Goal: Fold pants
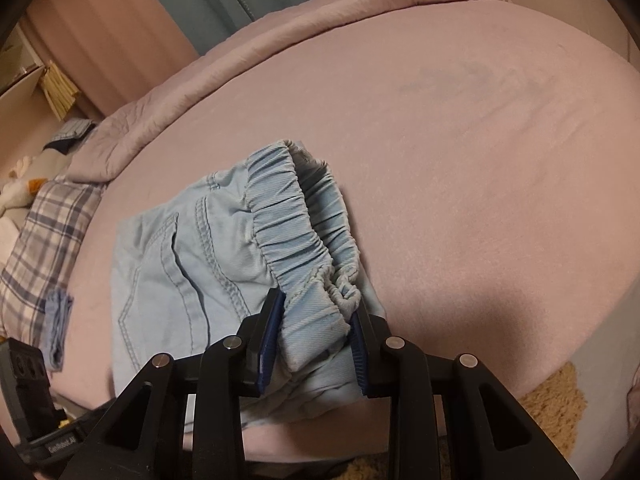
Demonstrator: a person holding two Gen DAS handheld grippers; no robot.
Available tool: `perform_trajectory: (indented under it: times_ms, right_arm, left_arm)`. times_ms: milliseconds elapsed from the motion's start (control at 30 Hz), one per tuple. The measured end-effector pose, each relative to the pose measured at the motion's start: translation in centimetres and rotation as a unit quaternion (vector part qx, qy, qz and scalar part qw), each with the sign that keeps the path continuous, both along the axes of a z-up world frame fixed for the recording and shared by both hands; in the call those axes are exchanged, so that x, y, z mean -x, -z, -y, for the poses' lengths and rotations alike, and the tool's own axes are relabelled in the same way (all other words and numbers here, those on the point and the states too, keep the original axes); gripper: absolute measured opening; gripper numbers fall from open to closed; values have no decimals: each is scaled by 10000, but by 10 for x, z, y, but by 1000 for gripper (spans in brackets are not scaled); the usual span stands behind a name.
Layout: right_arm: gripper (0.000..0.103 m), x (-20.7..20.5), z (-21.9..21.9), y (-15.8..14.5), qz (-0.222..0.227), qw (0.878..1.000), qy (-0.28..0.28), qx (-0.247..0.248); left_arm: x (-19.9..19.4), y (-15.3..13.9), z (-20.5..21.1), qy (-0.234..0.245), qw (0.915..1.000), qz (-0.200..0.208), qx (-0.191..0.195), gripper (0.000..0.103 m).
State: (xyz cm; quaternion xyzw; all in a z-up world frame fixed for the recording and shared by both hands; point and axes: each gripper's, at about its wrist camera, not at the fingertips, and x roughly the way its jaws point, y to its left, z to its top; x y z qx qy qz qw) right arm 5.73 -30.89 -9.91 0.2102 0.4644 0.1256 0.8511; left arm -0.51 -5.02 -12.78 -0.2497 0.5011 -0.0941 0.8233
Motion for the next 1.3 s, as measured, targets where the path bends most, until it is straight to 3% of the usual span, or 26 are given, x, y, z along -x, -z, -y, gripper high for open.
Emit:
perform_trajectory:
  times_ms: [1300]
  right_arm:
    - [30,-2,-2,0,16,10000,-18,94]
  left_arm:
    - [4,2,-8,98,9999,132,18,54]
